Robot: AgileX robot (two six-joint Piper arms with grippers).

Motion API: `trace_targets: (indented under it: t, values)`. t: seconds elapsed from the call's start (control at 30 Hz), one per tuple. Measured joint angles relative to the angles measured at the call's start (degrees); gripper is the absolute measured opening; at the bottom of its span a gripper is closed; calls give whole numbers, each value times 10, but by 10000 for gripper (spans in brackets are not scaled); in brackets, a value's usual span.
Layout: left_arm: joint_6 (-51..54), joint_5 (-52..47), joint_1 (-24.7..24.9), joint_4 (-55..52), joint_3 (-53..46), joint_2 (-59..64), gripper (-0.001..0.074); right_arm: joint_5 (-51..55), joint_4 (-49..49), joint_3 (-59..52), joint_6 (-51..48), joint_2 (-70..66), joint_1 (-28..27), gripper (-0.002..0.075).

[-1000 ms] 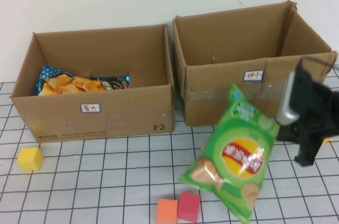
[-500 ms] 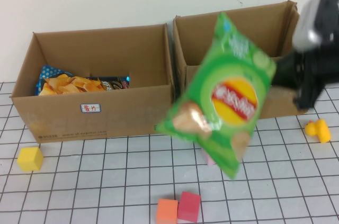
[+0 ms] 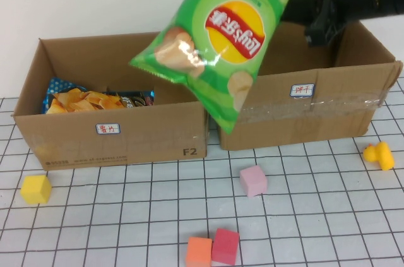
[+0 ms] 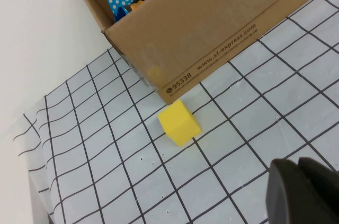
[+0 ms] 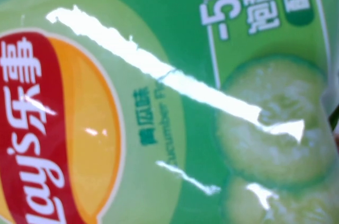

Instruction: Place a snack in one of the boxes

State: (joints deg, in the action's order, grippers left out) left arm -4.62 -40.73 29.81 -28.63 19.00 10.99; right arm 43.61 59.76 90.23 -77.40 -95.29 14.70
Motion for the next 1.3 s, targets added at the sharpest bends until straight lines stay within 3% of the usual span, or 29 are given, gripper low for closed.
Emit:
trace_targets:
  t: [0.27,0.6,0.8,1.03,1.17,1.3]
  values:
    - [0,2,0,0,0,0,-1,-39,-4,17,5,-16,13,8]
    - [0,4,0,0,0,0,-1,-192,6,167,3,-170,99,8]
    - [0,4,0,0,0,0,-1,-256,14,253,-29,-264,127,8]
    - [0,4,0,0,0,0,-1,-288,21,269,-77,-308,141,12]
    - [0,5,0,-1,-2,0,-1,-289,29,269,-85,-320,145,127]
    - [0,5,0,-9,-12,0,-1,-289,41,269,-85,-322,147,376]
